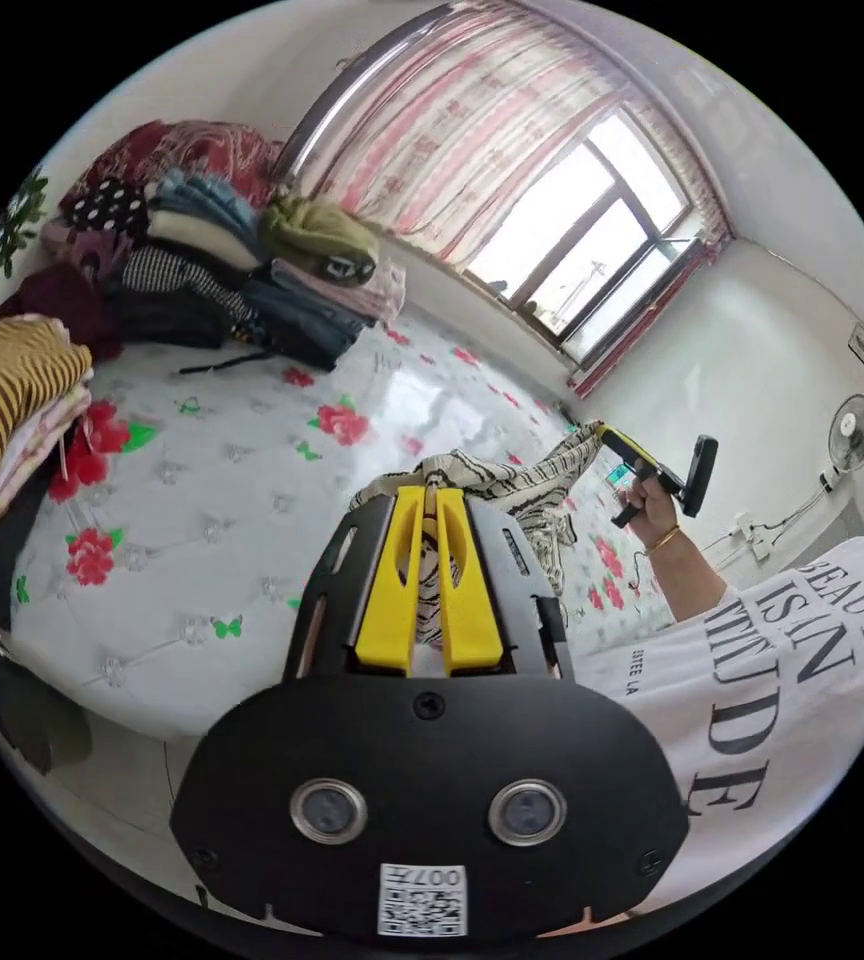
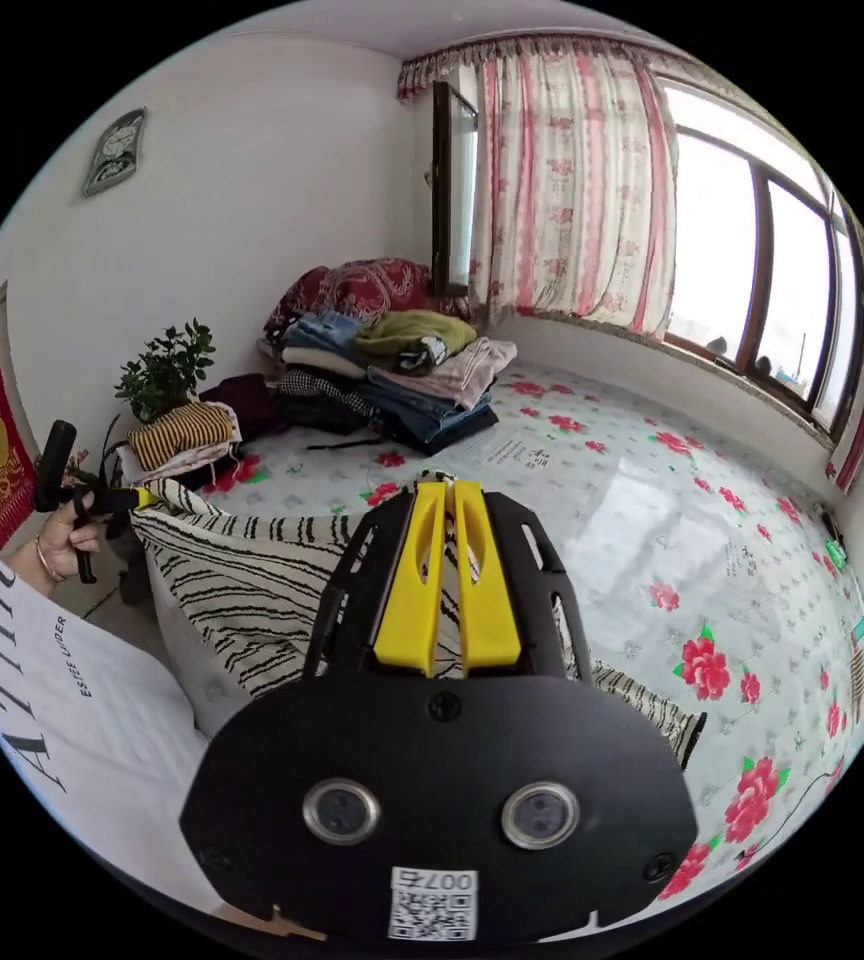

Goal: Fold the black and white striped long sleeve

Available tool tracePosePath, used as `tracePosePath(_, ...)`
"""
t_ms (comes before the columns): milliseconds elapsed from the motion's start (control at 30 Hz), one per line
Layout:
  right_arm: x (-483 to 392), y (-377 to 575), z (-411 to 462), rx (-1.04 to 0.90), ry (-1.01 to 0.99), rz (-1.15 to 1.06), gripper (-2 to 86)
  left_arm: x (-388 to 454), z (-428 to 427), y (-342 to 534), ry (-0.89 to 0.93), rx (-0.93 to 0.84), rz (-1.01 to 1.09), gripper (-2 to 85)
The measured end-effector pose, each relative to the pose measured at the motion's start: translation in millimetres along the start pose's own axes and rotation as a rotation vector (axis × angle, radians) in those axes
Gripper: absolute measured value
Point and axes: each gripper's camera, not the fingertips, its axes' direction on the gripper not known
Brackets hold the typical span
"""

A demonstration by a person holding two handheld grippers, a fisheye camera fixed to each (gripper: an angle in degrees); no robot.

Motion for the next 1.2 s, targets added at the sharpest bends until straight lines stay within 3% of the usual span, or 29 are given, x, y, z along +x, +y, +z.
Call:
tracePosePath(200, -21, 25, -191, 0.32, 0.133, 0.007, -0.2, 120, -125, -36, 0.067, 0.346, 0.299, -0.7)
tracePosePath(333, -54, 40, -296, 0.491, 0.18, -0.074, -0.2, 199, -219, -24, 0.013, 0.555, 0.524, -0.8)
tracePosePath(500, -86, 24, -359, 0.671, 0.18, -0.18, -0.1, 234, -293, -21, -0.035, 0.766, 0.581, -0.7)
tracePosePath(633, -103, -37, -327, 0.716, 0.228, -0.275, 0.5, 220, -295, -64, -0.155, 0.871, 0.56, -0.2)
tracePosePath(700, -98, -79, -278, 0.659, 0.218, -0.281, 1.3, 186, -272, -114, -0.134, 0.798, 0.477, 0.5)
tracePosePath(767, -82, -118, -212, 0.594, 0.167, -0.244, 3.0, 122, -210, -189, -0.175, 0.594, 0.379, 4.0)
tracePosePath(867, -45, -154, -80, 0.343, 0.105, -0.13, 6.7, 23, -133, -228, -0.284, 0.307, 0.18, 8.8)
tracePosePath(900, -33, -148, -38, 0.252, 0.071, -0.114, 7.5, 6, -126, -224, -0.282, 0.289, 0.148, 9.3)
tracePosePath(1033, -8, -39, 76, -0.027, -0.044, -0.028, 7.7, -69, -102, -144, -0.316, 0.285, 0.097, 8.3)
tracePosePath(1200, -7, 149, 183, -0.36, -0.073, 0.144, 8.0, -154, -16, -19, -0.335, -0.068, -0.095, 8.0)
